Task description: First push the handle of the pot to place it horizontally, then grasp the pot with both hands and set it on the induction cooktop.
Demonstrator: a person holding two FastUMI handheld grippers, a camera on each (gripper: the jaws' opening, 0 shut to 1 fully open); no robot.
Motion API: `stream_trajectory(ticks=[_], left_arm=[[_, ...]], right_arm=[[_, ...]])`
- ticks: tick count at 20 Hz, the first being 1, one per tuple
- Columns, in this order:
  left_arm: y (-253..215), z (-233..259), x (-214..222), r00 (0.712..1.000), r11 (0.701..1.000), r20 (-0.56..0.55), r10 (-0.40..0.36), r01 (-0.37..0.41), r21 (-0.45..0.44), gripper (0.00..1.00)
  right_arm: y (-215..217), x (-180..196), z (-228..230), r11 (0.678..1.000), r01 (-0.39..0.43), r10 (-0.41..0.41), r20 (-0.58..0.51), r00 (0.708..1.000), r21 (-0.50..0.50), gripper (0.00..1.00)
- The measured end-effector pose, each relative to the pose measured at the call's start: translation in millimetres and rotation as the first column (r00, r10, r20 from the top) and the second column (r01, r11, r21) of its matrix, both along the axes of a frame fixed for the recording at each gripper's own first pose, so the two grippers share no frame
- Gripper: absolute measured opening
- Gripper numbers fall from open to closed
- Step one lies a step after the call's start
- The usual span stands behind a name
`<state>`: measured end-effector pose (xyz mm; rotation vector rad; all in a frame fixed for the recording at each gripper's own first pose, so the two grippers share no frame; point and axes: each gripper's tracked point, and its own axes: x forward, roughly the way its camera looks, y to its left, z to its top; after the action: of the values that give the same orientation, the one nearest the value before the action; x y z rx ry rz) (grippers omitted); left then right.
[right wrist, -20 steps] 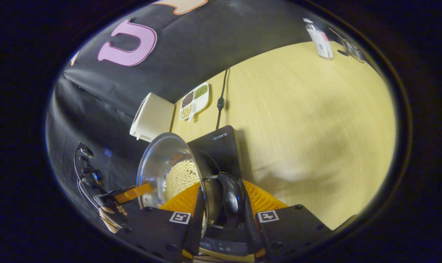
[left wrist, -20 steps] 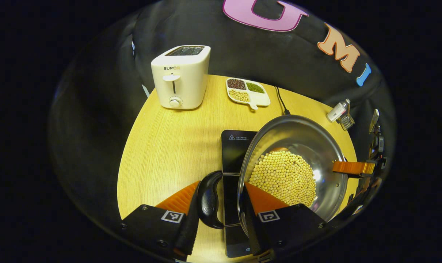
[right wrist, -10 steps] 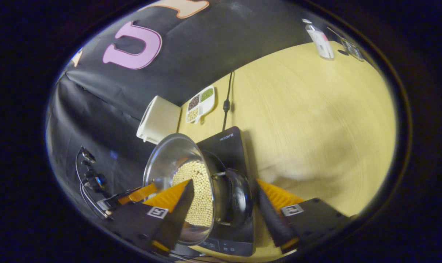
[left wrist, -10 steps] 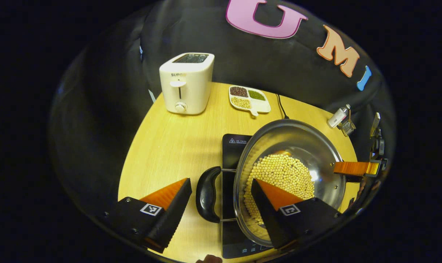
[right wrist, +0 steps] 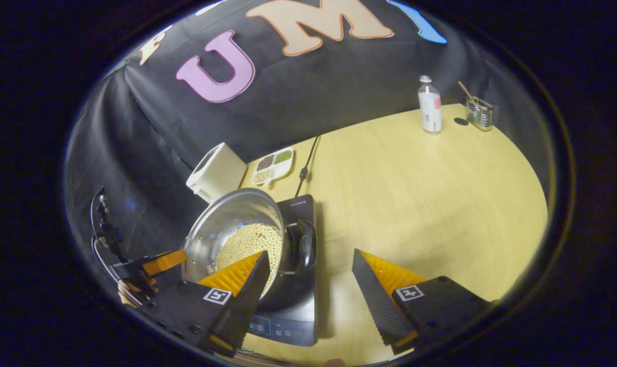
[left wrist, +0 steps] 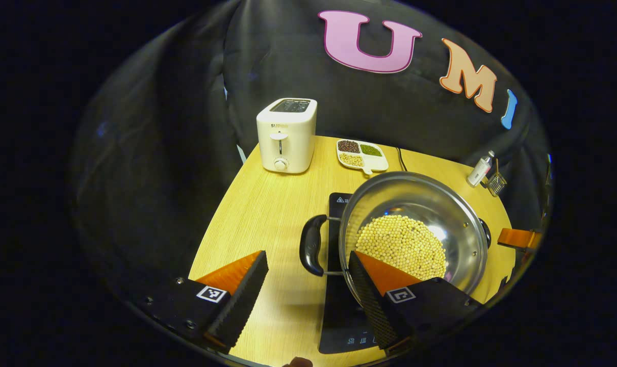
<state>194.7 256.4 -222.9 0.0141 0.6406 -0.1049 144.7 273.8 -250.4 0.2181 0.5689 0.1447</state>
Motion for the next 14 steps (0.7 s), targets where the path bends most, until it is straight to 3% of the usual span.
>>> stream_trajectory(ticks=[2, 3, 7, 14], left_arm=[[-7.1, 5.9, -13.0, 1.0, 1.0, 0.013, 0.002, -0.002, 0.02, 0.98], [-13.6, 11.5, -17.3, 1.0, 1.0, 0.024, 0.001, -0.002, 0.02, 0.98], [-63.9, 45.8, -43.5, 0.996, 0.999, 0.088, -0.032, 0.03, 0.025, 0.98], [-214.1, 138.1, -91.8, 0.95, 0.995, 0.299, -0.094, 0.1, -0.005, 0.97]], right_arm=[[-10.2, -17.9, 17.8, 1.0, 0.017, -0.017, 0.038, 0.999, 0.004, 0.93], [-16.7, -27.0, 26.7, 1.0, 0.027, -0.027, 0.054, 0.998, 0.006, 1.0], [-53.2, -54.3, 69.6, 0.998, 0.055, -0.051, 0.162, 0.986, -0.019, 1.0], [-120.9, -106.3, 175.3, 0.999, -0.017, 0.032, 0.354, 0.935, -0.044, 1.0]])
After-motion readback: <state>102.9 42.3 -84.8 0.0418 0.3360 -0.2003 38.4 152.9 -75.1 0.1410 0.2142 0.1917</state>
